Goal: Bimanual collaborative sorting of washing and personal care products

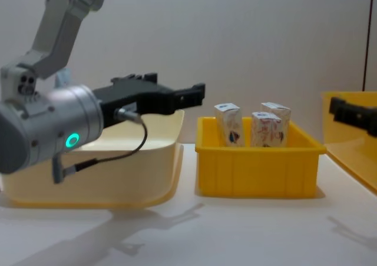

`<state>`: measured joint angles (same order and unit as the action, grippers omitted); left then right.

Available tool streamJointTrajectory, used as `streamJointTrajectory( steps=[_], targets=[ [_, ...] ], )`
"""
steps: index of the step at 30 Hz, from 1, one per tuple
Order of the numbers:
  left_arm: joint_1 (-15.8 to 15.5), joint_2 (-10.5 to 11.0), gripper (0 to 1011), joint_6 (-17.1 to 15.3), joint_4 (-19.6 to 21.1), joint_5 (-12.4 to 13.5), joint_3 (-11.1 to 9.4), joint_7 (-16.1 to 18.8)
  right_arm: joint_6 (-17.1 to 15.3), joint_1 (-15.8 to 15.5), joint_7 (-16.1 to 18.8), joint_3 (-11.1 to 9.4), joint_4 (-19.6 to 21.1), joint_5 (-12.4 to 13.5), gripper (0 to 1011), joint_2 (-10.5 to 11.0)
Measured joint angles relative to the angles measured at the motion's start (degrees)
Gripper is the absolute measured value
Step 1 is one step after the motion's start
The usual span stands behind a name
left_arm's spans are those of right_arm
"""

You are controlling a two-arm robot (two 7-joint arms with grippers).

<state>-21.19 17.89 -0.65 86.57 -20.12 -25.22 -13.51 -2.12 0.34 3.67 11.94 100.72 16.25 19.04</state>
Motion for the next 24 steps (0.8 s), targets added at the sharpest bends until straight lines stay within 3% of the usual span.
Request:
streamJointTrajectory(
  steps=[14, 24],
  targets=[
    [6.17, 3.26, 1003, -0.09, 5.38, 6.99, -0.70, 10.43, 0.19, -1.18, 0.20, 1.04, 0.54, 0.27, 1001, 0.30],
    [7.58, 3.97, 1004, -0.15, 6.59, 8.61, -0.85, 12.84, 0.01, 0.06, 0.35, 1.22, -0.27, -0.02, 1001, -0.31]
  ],
)
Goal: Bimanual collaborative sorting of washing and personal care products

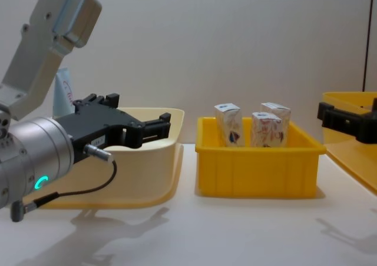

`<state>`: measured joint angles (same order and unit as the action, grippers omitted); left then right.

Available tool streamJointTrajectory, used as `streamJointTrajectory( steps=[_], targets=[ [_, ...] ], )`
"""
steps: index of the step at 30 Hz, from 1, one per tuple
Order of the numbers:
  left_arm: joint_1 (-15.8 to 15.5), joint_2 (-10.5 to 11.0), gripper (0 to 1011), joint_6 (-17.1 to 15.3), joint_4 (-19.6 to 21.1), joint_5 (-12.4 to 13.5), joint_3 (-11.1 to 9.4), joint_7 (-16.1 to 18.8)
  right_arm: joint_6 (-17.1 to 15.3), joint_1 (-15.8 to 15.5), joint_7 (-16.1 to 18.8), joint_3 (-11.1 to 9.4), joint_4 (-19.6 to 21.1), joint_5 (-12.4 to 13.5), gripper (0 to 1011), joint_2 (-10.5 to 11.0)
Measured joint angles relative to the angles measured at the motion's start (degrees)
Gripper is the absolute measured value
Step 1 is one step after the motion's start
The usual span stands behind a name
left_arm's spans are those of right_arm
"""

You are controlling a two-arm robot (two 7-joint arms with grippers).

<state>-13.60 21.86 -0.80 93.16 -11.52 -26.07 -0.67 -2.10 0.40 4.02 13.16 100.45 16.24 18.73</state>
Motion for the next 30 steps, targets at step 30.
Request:
streamJointTrajectory(
  steps=[30],
  targets=[
    [0.02, 0.04, 1003, 0.00, 0.01, 0.04, 0.04, 0.04, -6.19, 15.06, -0.05, 4.11, -14.12, -3.23, 1001, -7.40]
  ],
)
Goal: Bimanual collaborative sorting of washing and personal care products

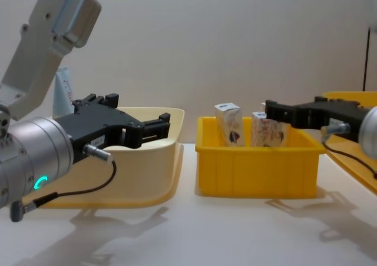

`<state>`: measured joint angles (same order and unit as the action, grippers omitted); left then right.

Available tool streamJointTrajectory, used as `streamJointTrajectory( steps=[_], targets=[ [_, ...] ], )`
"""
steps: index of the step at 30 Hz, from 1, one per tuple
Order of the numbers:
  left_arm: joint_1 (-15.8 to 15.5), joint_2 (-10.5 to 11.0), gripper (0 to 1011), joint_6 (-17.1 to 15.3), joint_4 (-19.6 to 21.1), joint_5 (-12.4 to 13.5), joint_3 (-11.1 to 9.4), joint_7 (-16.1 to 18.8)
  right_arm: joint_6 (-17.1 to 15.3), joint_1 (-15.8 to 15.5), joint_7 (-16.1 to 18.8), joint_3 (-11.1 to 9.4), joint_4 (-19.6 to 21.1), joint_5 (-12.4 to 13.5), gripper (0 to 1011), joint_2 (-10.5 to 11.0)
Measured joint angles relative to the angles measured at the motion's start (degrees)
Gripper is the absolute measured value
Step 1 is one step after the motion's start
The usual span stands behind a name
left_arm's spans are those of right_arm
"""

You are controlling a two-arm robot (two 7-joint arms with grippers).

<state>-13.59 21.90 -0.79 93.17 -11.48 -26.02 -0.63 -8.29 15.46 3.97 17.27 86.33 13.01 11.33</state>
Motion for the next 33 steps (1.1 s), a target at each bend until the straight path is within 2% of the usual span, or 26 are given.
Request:
streamJointTrajectory(
  steps=[6, 21, 28, 31, 32, 33],
  targets=[
    [0.00, 0.00, 1003, 0.00, 0.00, 0.00, 0.00, 0.00, -0.81, 3.28, -0.68, 0.99, -4.50, -1.29, 1001, -1.91],
    [0.00, 0.00, 1003, 0.00, 0.00, 0.00, 0.00, 0.00, -0.95, 8.89, -2.14, 2.18, -13.91, -3.47, 1001, -5.64],
    [0.00, -0.01, 1003, 0.00, 0.00, 0.00, 0.00, 0.00, -0.82, 10.35, -2.53, 2.40, -16.46, -4.00, 866, -6.68],
    [0.00, 0.00, 1003, 0.00, 0.00, 0.00, -0.01, 0.00, -0.76, 10.73, -2.61, 2.47, -17.11, -4.12, 756, -6.96],
    [0.00, 0.00, 1003, 0.00, 0.00, 0.00, 0.00, 0.00, -0.74, 10.82, -2.64, 2.48, -17.25, -4.16, 756, -7.03],
    [0.00, -0.01, 1003, 0.00, 0.00, 0.00, -0.01, 0.00, -0.73, 10.88, -2.67, 2.49, -17.35, -4.18, 699, -7.07]
  ],
)
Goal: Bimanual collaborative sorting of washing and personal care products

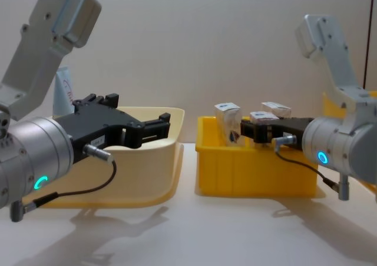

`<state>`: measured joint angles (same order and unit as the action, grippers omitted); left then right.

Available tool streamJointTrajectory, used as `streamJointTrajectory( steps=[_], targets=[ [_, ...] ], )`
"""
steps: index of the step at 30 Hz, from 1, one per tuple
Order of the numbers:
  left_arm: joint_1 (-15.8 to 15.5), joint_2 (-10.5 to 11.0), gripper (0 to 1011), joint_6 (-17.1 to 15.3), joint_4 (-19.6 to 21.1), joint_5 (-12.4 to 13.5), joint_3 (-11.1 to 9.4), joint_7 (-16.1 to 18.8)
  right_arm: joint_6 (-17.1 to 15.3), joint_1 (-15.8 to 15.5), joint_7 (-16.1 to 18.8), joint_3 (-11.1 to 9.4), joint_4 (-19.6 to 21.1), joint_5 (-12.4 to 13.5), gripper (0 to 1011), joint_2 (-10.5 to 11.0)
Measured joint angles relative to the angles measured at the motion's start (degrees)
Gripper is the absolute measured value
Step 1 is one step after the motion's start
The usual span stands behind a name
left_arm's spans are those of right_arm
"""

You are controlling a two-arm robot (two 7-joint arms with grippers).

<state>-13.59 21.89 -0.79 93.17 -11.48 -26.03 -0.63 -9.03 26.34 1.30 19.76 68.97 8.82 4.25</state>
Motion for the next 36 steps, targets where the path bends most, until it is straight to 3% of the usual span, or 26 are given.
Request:
streamJointTrajectory(
  steps=[10, 24, 36],
  targets=[
    [0.00, 0.00, 1003, 0.00, 0.00, 0.00, 0.00, 0.00, 0.47, 0.09, 0.00, -0.15, -0.26, -0.19, 420, -0.21],
    [0.00, 0.00, 1003, 0.00, 0.00, 0.00, 0.00, 0.00, 5.41, -1.52, 1.52, -1.87, 3.92, 0.43, 410, 0.50],
    [0.00, 0.00, 1003, 0.00, 0.00, 0.00, 0.00, 0.00, 10.36, -3.36, 2.37, -5.80, 10.85, 2.16, 410, 1.78]
  ],
)
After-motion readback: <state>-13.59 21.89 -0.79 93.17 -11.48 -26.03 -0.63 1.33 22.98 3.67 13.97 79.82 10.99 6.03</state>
